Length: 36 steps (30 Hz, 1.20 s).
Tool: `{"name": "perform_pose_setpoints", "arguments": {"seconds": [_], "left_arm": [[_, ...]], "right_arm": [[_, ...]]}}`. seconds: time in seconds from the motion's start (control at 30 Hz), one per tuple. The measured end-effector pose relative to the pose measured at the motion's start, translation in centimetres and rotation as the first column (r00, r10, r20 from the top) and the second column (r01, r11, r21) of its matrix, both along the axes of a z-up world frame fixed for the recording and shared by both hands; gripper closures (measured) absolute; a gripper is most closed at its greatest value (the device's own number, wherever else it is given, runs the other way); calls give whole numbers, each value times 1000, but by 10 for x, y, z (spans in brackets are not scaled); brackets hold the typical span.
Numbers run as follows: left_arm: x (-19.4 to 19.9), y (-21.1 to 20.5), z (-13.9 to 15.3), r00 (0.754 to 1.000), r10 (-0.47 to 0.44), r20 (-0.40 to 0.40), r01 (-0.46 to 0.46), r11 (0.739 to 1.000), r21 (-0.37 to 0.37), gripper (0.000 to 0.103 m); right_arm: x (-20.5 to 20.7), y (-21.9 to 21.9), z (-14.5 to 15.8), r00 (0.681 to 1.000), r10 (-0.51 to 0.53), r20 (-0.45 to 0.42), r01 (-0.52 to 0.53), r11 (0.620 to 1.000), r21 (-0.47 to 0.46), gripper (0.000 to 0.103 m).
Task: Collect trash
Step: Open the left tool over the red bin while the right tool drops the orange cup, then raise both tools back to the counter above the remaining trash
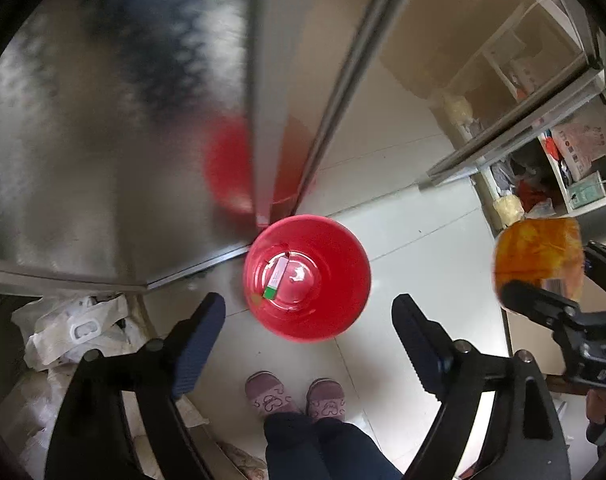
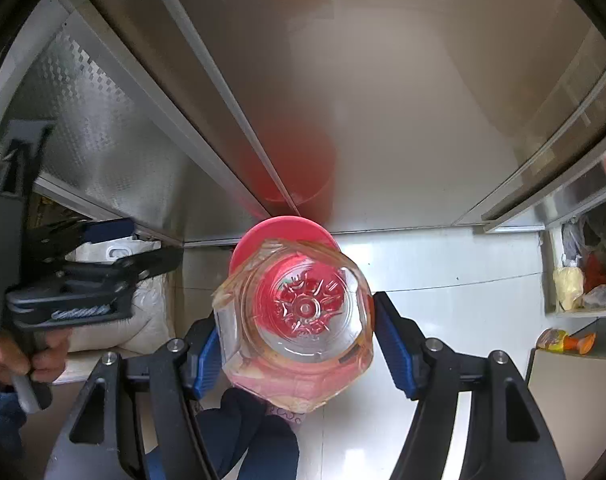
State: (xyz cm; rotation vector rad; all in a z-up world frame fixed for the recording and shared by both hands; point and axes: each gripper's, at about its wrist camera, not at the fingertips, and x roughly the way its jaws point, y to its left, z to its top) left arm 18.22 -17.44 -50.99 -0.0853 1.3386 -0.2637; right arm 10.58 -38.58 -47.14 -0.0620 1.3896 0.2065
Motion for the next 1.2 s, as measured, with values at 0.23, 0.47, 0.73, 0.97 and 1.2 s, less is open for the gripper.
{"name": "perform_pose_setpoints", "arguments": {"seconds": [0.23, 0.47, 0.73, 0.97, 1.2], "left_arm": [[-2, 24, -8, 1000, -22, -4, 23, 998, 59, 11], [-2, 47, -15, 1000, -2, -15, 2, 1000, 9, 0], [-10, 51, -18, 999, 33, -11, -33, 999, 5, 0], [-17, 52, 7, 999, 48, 14, -48, 999, -1, 0], [-29, 50, 63, 998, 51, 42, -50, 999, -12, 0]], "right_arm": [[10, 26, -18, 999, 49, -23, -49, 999, 0, 38], [18, 39, -32, 996, 70, -58, -70, 998, 3, 37], [18, 45, -70, 980, 162, -116, -168, 985, -43, 15], [14, 54, -43, 964, 253, -81, -258, 965, -54, 1], [12, 57, 15, 958, 286, -39, -288, 956, -61, 1]]}}
